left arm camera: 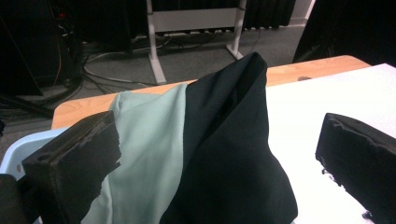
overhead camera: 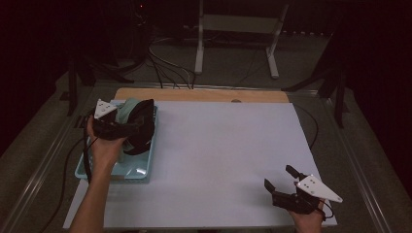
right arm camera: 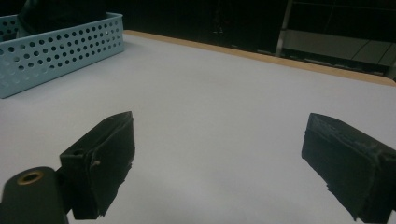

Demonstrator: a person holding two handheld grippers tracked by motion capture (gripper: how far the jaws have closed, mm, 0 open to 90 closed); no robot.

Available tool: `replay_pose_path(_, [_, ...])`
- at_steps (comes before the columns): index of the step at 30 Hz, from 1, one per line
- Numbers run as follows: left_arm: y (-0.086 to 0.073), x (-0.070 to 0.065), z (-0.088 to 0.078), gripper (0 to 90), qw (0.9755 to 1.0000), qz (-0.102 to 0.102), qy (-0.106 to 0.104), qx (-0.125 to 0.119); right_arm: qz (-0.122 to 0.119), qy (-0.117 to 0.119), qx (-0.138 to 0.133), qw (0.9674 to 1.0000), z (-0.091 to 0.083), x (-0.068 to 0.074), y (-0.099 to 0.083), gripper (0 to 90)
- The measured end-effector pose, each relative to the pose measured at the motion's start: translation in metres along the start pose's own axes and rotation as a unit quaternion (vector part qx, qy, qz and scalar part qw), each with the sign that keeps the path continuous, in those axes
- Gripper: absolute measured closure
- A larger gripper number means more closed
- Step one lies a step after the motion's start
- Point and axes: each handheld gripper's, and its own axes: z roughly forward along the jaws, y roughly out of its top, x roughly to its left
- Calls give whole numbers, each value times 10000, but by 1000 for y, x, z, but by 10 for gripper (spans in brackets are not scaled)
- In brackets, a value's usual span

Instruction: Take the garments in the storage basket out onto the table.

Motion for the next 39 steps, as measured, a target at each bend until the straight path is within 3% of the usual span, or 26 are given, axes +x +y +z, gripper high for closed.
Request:
replay_pose_path(7, [0,-4,8,1,9999,-58,121,-2,-5,-3,6,10000,0,0,0,97])
replay_pose_path(15, [3,-10,17,1,9998,32,193,66,9,3,19,10000,0,-1,0,97])
replay_pose_path(20, [3,-11,23,1,9990,117,401,162,34,-2,46,10000,0,-2,0,97])
replay_pose_path(28, [-3,-13,38,1,9976,164,459,500,51,-9,48,10000,0,-3,-1,97])
replay_pose_path(31, [-8,-12,46,1,9959,113,594,679,50,-15,53,10000,0,-3,-1,97])
replay_pose_path(34, [-12,-11,49,1,9959,57,608,664,56,-23,45,10000,0,-4,-1,96])
replay_pose_path(39, [-19,-7,52,2,9940,68,687,853,59,-36,36,10000,-1,-6,-1,97])
